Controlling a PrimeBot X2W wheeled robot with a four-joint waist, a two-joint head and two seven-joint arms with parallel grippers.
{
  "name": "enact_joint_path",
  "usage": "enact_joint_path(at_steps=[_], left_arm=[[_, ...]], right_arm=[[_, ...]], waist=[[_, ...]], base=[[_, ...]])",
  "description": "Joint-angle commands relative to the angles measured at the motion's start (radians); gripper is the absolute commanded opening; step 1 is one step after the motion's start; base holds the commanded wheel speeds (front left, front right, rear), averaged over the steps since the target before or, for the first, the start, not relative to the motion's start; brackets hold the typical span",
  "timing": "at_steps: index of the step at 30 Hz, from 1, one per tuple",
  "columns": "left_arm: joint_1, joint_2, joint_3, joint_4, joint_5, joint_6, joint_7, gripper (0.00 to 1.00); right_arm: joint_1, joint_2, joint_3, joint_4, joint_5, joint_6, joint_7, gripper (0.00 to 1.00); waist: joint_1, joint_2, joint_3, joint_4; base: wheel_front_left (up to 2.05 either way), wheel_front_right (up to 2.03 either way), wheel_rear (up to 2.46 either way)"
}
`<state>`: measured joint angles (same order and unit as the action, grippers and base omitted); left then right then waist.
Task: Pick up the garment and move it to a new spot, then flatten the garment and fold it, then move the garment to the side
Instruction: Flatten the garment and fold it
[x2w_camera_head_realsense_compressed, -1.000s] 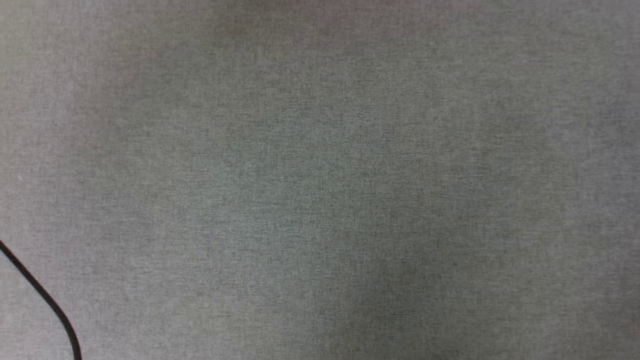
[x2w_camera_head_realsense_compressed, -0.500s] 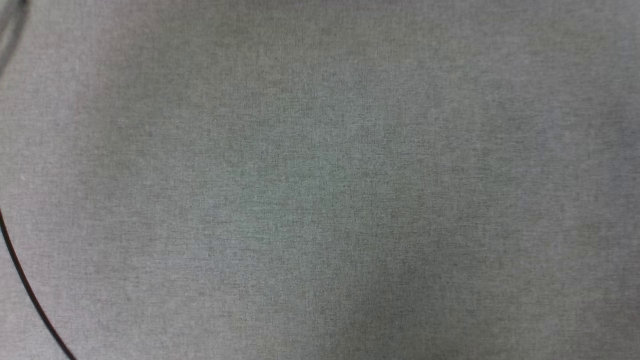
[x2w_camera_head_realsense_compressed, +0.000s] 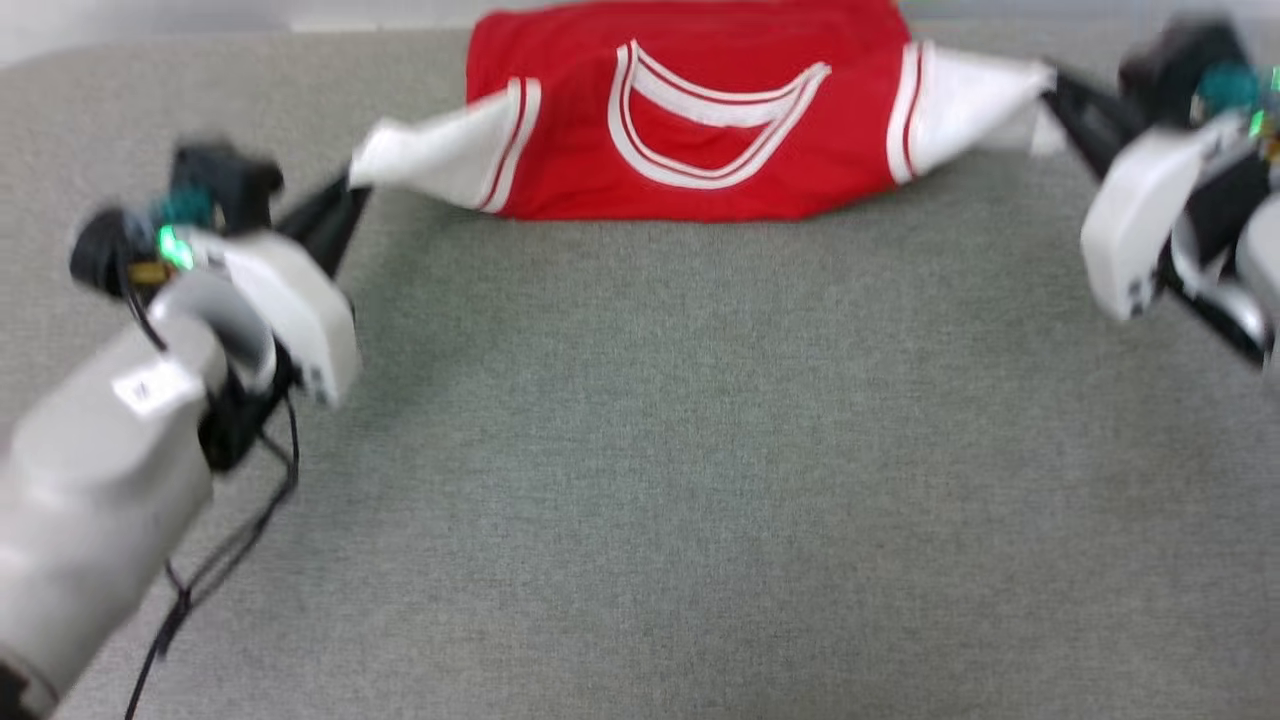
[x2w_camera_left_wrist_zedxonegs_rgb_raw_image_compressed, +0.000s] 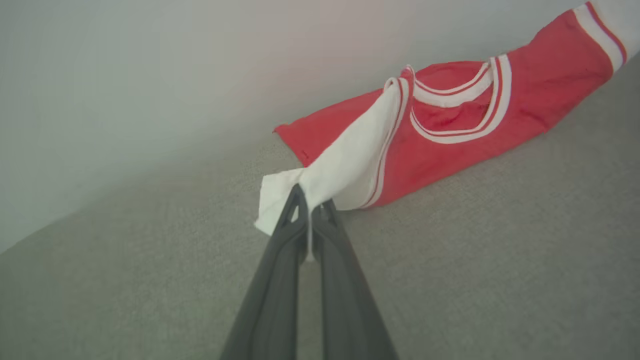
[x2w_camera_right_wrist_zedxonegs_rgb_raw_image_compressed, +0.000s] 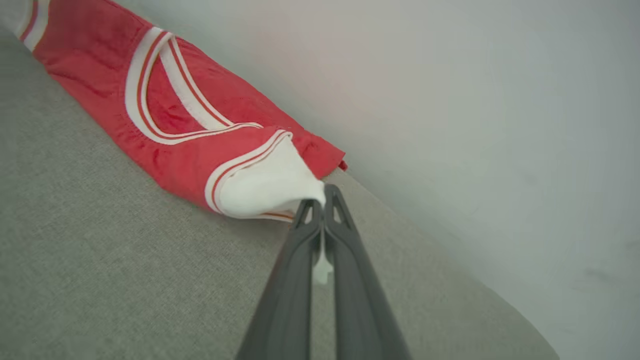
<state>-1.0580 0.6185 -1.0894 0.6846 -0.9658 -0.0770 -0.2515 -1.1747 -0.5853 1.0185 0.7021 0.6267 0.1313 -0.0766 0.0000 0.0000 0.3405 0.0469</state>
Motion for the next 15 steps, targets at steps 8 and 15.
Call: enact_joint_path(at_steps=[8,15], left_arm=[[0.326,0.102,-0.013,-0.130,-0.055,0.078,-0.013,0.00],[0.513,0.191,-0.016,-0.222,-0.094,0.135,-0.015,0.00]], right_arm=[[0.342,-0.077,-0.013,-0.082,0.016,-0.001,-0.045,0.00],[0.600,-0.123,-0.125,-0.127,0.028,-0.001,-0.039,0.00]], waist=[[0.0000,0.0000,-0.155,-0.017],[0.0000,0.0000,-0.240,-0.018]], base=[[0.00,0.00,0.00],[0.00,0.00,0.00]])
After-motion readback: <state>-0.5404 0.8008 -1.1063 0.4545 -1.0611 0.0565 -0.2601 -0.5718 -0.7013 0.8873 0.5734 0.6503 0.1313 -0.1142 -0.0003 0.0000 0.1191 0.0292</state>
